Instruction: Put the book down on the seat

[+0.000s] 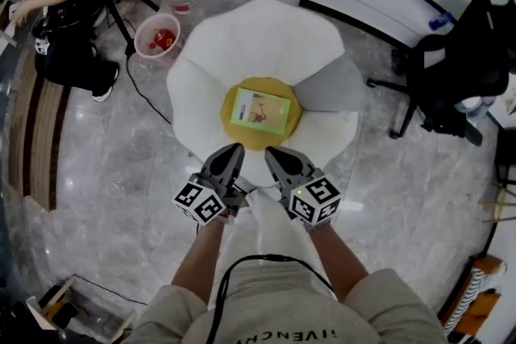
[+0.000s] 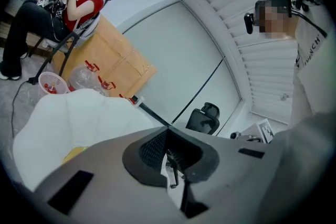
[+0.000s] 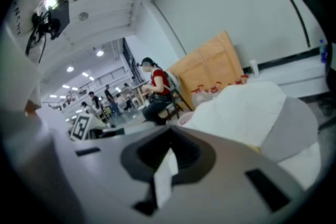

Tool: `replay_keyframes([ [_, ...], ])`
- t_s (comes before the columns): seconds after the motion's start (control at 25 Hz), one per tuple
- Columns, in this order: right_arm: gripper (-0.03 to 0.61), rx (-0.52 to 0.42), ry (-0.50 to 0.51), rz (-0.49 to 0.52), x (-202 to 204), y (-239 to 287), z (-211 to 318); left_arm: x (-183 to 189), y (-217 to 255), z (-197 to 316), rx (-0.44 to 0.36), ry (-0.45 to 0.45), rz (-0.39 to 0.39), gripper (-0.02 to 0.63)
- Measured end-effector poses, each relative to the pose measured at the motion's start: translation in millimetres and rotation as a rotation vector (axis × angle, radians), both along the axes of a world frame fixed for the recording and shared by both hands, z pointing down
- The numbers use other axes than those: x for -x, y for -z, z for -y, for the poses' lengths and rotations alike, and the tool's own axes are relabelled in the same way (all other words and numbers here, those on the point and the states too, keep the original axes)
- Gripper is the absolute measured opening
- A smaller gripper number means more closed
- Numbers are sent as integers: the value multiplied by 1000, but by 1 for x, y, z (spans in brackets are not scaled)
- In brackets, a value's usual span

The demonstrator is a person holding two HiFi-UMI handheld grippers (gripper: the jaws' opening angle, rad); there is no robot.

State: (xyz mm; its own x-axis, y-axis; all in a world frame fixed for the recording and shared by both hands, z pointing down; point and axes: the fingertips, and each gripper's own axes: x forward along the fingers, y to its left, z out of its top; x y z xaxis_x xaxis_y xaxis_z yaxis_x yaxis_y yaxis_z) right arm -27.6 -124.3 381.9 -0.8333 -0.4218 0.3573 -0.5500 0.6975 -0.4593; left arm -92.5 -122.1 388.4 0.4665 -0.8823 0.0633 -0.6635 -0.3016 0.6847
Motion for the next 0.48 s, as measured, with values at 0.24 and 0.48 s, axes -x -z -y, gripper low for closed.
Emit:
replay_keyframes([
  [0.24, 15, -19, -11, 4, -5, 26, -10, -2, 29, -8, -34, -36, 39, 23],
  [0.48, 15, -30, -10, 16, -4, 51, -21, 0, 57, -15, -60, -45, 50, 24],
])
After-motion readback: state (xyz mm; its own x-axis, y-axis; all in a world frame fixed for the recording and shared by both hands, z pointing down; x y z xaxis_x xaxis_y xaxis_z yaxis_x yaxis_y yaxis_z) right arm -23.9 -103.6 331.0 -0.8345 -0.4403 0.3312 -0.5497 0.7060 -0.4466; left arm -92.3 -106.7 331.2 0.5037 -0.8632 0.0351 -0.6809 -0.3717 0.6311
